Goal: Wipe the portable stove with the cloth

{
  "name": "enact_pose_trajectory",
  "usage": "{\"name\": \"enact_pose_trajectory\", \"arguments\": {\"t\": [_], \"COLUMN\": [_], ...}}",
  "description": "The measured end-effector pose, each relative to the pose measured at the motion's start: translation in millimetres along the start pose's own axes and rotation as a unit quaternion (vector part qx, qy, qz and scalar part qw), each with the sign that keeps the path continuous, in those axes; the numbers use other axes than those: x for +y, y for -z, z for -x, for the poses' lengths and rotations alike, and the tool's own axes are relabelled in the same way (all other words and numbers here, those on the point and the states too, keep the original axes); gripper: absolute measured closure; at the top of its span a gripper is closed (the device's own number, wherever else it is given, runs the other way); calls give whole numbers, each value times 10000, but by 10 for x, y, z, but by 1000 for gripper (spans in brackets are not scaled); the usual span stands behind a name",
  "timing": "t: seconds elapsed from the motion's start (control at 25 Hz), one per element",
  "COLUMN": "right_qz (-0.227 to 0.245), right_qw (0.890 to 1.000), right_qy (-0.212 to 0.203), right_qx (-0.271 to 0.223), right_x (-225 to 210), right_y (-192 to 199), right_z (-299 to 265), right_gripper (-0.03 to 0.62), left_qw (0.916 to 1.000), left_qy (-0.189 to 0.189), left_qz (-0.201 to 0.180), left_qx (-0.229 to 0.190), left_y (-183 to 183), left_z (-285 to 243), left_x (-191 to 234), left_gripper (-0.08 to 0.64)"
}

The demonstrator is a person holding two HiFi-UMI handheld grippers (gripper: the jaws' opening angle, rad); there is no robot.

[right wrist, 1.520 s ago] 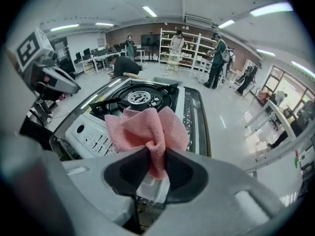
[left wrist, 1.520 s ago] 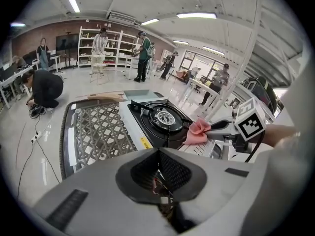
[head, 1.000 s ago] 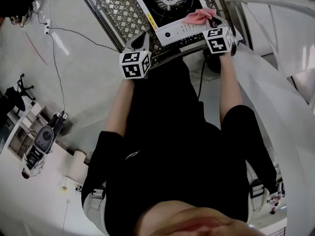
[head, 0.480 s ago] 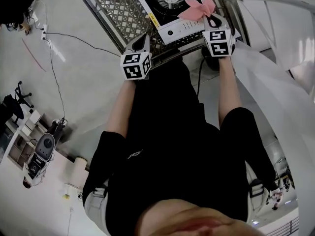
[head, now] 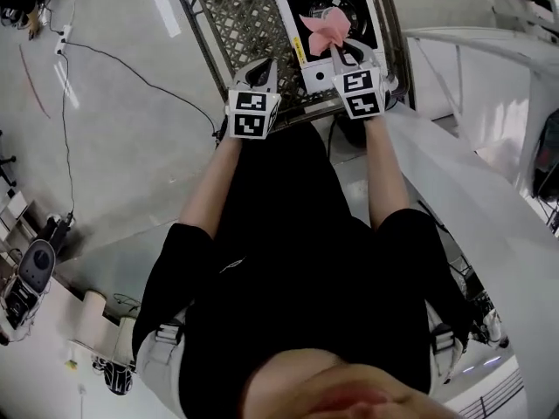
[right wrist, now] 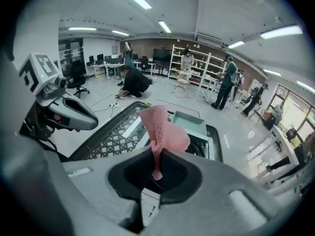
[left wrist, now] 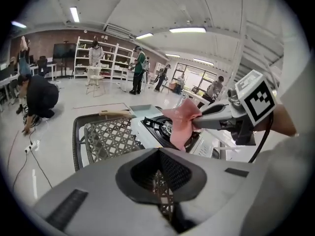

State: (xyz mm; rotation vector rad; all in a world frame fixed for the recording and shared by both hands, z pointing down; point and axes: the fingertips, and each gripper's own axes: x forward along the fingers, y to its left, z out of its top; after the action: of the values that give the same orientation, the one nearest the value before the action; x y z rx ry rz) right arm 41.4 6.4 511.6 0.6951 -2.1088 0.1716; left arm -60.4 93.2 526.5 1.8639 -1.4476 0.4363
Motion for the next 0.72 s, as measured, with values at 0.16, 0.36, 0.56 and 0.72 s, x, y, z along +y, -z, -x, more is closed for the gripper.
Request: {"name": "enact_pose_trajectory", "arguments": {"t": [0.16, 0.36, 0.56, 0.72], "right_qz": [277, 742, 1318, 1698], "right_qw": [9993, 9961, 9884, 9792], "right_qy": [-240, -243, -484, -823], "right_qx": [116, 416, 587, 750], "right_x": [460, 470, 484, 507], "right_y": [-356, -450, -586, -497], "right_z": [-87, -131, -162, -344], "right_gripper": [566, 566, 565, 563], "left_qw": [9999, 9991, 9989, 9984], "left_qy": [123, 383, 362, 149], "left_qz": [19, 152, 309, 546], "left_qx": [-35, -85, -38, -93], "left_y": [-78, -63, 6, 7], "left_z": [112, -3, -62, -120], "left_x": [246, 263, 364, 398], "left_gripper": [560, 560, 560, 560]}}
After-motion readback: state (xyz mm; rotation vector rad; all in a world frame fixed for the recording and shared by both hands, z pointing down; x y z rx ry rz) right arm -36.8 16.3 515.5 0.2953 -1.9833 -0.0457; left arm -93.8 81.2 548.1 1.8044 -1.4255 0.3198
